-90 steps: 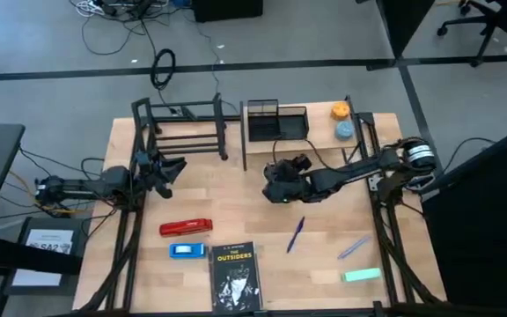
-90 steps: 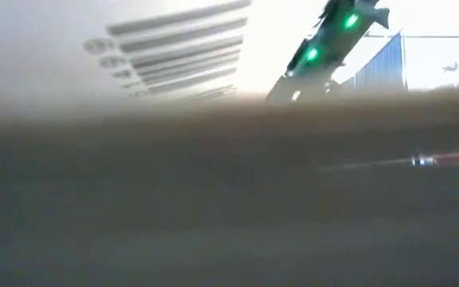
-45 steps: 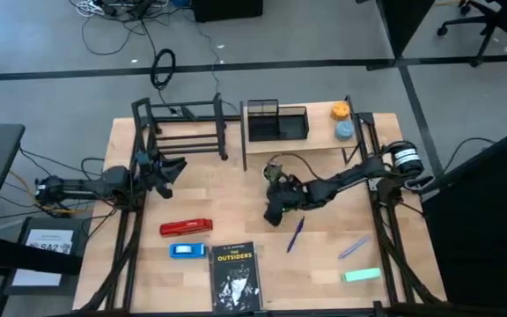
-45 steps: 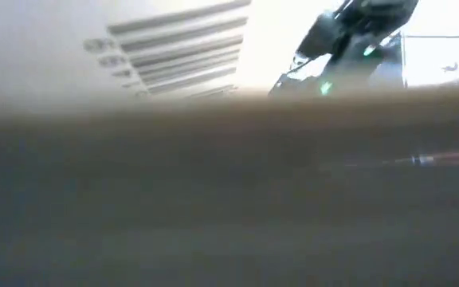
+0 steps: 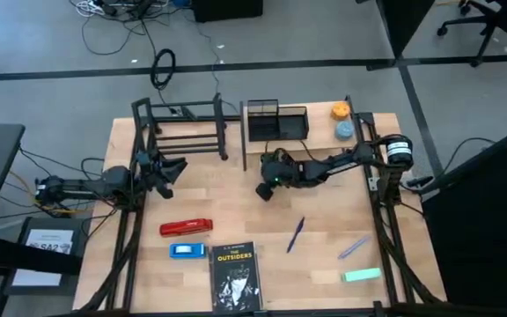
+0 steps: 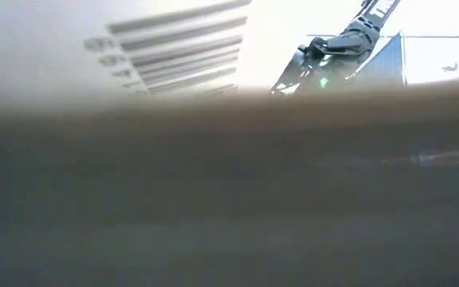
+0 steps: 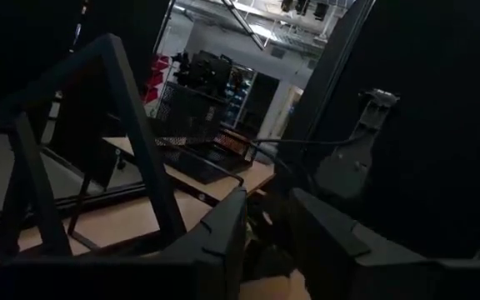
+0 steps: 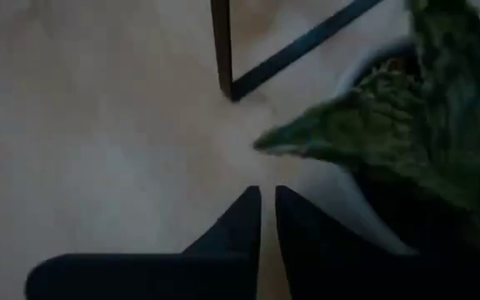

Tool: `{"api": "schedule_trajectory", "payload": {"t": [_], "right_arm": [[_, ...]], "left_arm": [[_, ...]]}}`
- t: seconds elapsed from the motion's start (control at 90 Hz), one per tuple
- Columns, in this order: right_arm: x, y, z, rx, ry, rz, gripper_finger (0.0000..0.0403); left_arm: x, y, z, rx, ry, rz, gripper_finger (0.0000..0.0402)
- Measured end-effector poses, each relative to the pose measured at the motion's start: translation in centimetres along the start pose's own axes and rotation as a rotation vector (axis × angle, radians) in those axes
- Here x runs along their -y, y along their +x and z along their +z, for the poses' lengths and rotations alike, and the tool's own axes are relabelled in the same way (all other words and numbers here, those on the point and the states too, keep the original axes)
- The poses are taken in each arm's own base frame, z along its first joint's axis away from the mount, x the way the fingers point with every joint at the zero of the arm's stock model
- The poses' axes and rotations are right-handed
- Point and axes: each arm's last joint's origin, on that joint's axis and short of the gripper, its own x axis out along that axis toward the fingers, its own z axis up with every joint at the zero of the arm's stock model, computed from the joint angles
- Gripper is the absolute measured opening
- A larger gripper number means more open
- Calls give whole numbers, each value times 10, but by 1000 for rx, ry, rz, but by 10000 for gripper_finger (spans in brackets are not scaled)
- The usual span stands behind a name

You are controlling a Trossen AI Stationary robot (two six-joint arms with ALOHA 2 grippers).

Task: Stock shelves
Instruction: Put the white flower pot under the shelf, then adjust the shelf

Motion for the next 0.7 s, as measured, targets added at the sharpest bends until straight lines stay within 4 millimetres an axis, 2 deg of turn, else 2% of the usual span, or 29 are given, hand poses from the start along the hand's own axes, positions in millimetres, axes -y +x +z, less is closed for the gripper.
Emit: {"api": "schedule_trajectory", "payload": {"t": [0.167, 0.289, 0.389, 0.5, 0.7], "right_arm": [[-6, -4, 1, 21, -32, 36, 4], [-24, -19, 2, 56, -58, 107, 2], [-37, -24, 1, 99, -89, 157, 2], [-42, -17, 1, 161, -107, 180, 1], [-30, 8, 17, 263, -45, 154, 0]], "left_arm": [[0, 0, 0, -4, 2, 1, 76], [0, 0, 0, -5, 3, 2, 76], [0, 0, 0, -5, 2, 2, 76], [0, 0, 0, -5, 4, 2, 76], [0, 0, -1, -6, 5, 2, 76]]}}
